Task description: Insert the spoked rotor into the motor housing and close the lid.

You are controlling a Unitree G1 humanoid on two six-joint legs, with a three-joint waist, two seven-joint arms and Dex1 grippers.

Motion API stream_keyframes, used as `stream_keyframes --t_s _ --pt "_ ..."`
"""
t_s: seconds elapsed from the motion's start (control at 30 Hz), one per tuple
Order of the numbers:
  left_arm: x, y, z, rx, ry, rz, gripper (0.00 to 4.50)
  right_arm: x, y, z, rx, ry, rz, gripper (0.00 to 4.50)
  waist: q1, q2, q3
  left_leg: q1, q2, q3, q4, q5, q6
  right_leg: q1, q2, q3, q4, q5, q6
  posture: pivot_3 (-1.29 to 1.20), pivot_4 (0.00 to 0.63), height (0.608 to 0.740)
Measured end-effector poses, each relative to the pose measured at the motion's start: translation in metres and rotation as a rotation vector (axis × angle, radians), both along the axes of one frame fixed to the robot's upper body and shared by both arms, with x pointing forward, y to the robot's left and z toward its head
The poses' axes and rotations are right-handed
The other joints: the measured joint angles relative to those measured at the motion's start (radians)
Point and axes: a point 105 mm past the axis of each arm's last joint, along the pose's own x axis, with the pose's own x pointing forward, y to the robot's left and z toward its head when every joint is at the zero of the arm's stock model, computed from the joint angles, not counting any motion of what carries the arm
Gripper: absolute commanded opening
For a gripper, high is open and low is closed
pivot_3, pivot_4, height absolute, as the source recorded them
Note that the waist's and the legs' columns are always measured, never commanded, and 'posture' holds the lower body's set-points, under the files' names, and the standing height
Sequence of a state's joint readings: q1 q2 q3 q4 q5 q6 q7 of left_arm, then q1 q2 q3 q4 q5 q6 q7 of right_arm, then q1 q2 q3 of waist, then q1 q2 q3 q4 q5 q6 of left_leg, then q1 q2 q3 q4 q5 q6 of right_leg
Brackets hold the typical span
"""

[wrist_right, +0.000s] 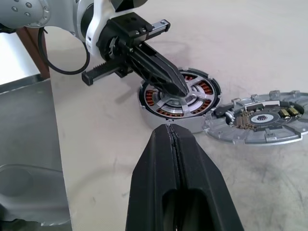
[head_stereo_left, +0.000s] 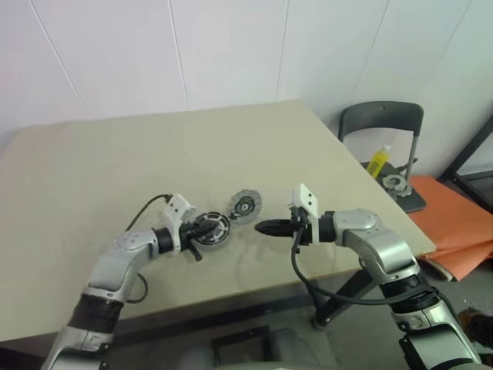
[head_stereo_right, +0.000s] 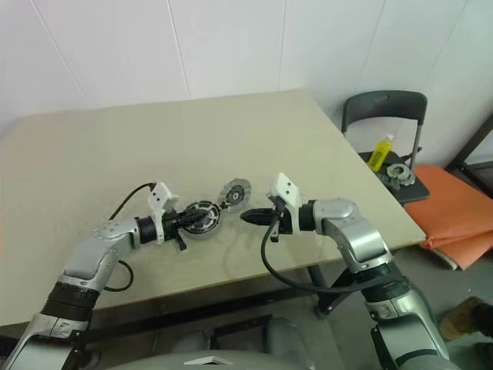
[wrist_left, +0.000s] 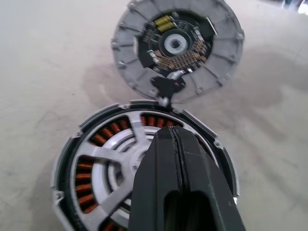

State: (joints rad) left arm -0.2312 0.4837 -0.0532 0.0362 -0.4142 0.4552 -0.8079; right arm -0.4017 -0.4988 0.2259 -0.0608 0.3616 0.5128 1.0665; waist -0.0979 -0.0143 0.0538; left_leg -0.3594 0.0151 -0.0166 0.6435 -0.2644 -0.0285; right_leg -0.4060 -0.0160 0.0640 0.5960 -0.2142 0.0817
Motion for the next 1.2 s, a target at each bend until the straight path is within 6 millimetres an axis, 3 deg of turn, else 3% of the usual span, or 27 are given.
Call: stream_keyframes --t_s 0.2,0.4,0.6,0.77,1.07,1.2 --pt "0.009 0.020 0.030 -0.059 -0.121 0.040 0.04 0.006 -0.013 -0.017 -0.131 -0.022 -0.016 0.00 0.021 0.000 0.000 -0.011 -0.006 0.001 0.000 -0.003 0.005 -0.009 0.001 0.001 0.003 0.001 0.000 0.00 0.000 0.740" --pt "-0.004 0.035 0.040 -0.025 -0.213 0.015 0.04 0.006 -0.025 -0.033 -0.249 -0.045 0.005 0.00 0.039 -0.001 0.000 -0.015 -0.005 0.004 0.000 -0.004 0.007 -0.019 0.003 0.005 0.011 0.002 -0.002 0.00 0.000 0.740" --pt "-0.028 0.054 0.031 0.009 -0.220 0.016 0.04 0.009 -0.030 -0.036 -0.268 -0.051 0.006 0.00 0.035 -0.001 0.000 -0.012 -0.004 0.007 0.007 -0.004 0.007 -0.019 0.003 0.007 0.017 0.000 -0.001 0.00 0.000 0.740" --pt "-0.041 0.071 0.026 0.029 -0.201 0.035 0.04 0.027 -0.026 -0.034 -0.276 -0.133 -0.057 0.00 0.027 -0.001 0.000 -0.011 -0.003 0.008 0.007 -0.004 0.007 -0.019 0.003 0.007 0.017 0.001 -0.002 0.00 0.000 0.740" --pt "-0.042 0.073 0.026 0.004 -0.198 0.062 0.04 0.037 -0.014 -0.037 -0.273 -0.180 -0.099 0.00 0.029 -0.001 0.000 -0.013 -0.003 0.009 0.004 -0.004 0.007 -0.021 0.003 0.007 0.018 0.001 -0.002 0.00 0.000 0.740" --pt "-0.041 0.070 0.024 -0.013 -0.197 0.072 0.04 0.041 0.001 -0.036 -0.235 -0.225 -0.121 0.00 0.027 -0.002 -0.001 -0.012 -0.002 0.009 0.005 -0.004 0.007 -0.021 0.004 0.007 0.020 0.001 -0.002 0.00 0.000 0.740"
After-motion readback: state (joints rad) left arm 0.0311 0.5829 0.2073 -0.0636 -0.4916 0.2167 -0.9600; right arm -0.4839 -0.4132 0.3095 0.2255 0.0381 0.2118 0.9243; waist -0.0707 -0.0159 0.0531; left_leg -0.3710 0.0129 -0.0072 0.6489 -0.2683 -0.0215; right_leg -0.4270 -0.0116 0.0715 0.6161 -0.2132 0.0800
